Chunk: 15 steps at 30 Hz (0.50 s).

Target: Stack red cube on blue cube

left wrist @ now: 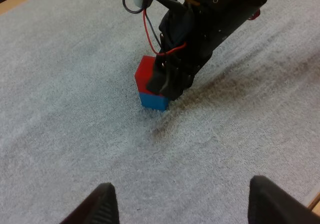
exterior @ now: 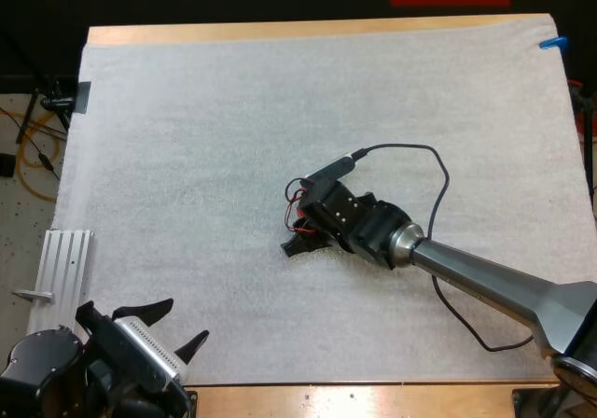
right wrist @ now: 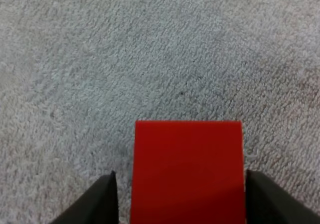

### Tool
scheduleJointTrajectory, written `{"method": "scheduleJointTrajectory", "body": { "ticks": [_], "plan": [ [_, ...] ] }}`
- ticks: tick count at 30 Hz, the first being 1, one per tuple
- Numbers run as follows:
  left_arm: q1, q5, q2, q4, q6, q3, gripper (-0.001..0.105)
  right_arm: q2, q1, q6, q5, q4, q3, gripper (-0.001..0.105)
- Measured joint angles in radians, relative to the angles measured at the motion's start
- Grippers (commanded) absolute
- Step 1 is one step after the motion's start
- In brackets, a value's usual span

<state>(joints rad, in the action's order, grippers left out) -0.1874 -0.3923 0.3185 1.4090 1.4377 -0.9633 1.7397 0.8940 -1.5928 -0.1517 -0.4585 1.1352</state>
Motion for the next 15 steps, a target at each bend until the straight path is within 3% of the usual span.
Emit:
{"method": "scheduleJointTrajectory", "body": {
  "ticks": [7,15],
  "plan": [
    [0.0,0.0,0.0,0.0,0.0,0.0,0.056,-0.034,0.0,0.0,0.001,0.0,-0.002,0.054],
    [0.0,-0.001,0.0,-0.044,-0.008,0.0,0.056,-0.249,0.0,-0.058,0.002,0.0,-0.004,0.054]
  ]
}}
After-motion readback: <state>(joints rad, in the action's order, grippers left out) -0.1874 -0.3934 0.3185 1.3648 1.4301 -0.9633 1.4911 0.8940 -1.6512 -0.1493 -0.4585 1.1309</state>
